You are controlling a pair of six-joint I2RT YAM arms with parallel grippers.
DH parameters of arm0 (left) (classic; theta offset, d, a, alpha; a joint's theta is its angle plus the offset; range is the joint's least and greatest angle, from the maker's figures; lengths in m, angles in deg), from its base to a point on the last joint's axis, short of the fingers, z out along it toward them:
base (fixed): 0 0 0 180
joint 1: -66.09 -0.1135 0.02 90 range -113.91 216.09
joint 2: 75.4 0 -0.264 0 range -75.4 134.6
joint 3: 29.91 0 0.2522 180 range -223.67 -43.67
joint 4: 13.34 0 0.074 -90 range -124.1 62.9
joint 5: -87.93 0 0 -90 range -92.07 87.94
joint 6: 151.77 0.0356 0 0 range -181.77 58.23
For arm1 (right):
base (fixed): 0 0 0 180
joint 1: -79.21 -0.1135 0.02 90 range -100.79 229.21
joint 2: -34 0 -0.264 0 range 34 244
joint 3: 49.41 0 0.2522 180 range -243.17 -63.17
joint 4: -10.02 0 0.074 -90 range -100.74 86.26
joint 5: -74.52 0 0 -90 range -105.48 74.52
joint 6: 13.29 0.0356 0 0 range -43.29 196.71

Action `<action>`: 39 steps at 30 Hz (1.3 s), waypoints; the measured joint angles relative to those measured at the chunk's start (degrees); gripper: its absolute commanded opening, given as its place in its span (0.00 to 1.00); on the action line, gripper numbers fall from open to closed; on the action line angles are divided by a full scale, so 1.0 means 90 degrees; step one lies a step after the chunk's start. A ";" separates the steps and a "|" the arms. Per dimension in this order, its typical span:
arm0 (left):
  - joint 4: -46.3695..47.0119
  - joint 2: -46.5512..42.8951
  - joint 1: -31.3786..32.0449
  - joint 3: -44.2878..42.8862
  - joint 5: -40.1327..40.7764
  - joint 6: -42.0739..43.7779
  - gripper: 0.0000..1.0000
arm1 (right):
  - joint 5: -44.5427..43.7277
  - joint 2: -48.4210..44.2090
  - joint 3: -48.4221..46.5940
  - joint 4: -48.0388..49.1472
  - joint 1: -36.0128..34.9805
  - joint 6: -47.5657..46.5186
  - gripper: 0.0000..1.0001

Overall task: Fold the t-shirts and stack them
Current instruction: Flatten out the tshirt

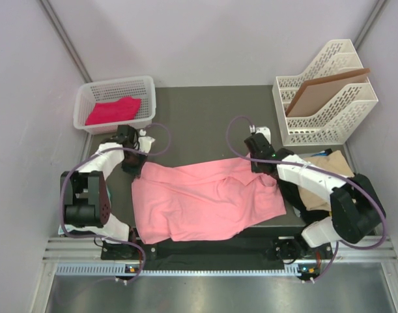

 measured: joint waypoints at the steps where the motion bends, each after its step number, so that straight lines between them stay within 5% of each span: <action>1: -0.0075 -0.0056 0.0000 -0.0083 -0.0044 0.0000 0.00 | -0.0005 -0.0080 -0.0044 -0.0049 0.0000 0.0000 0.00; 4: -0.0311 -0.0284 0.0000 -0.0369 -0.0158 0.0000 0.00 | -0.0010 -0.0328 -0.0165 -0.0158 0.0000 -0.0002 0.00; 10: -0.0393 -0.0571 0.0000 -0.0537 -0.0238 -0.0002 0.33 | 0.0002 -0.0444 -0.0221 -0.0177 0.0000 0.0000 0.00; 17: -0.0287 -0.0406 0.0000 -0.0109 -0.0141 -0.0027 0.50 | 0.0019 -0.0440 -0.0039 -0.0126 0.0000 0.0010 0.00; 39: 0.0233 0.0017 0.0000 -0.0107 0.0197 -0.0141 0.35 | 0.0034 -0.0442 0.0080 -0.0121 0.0000 0.0012 0.00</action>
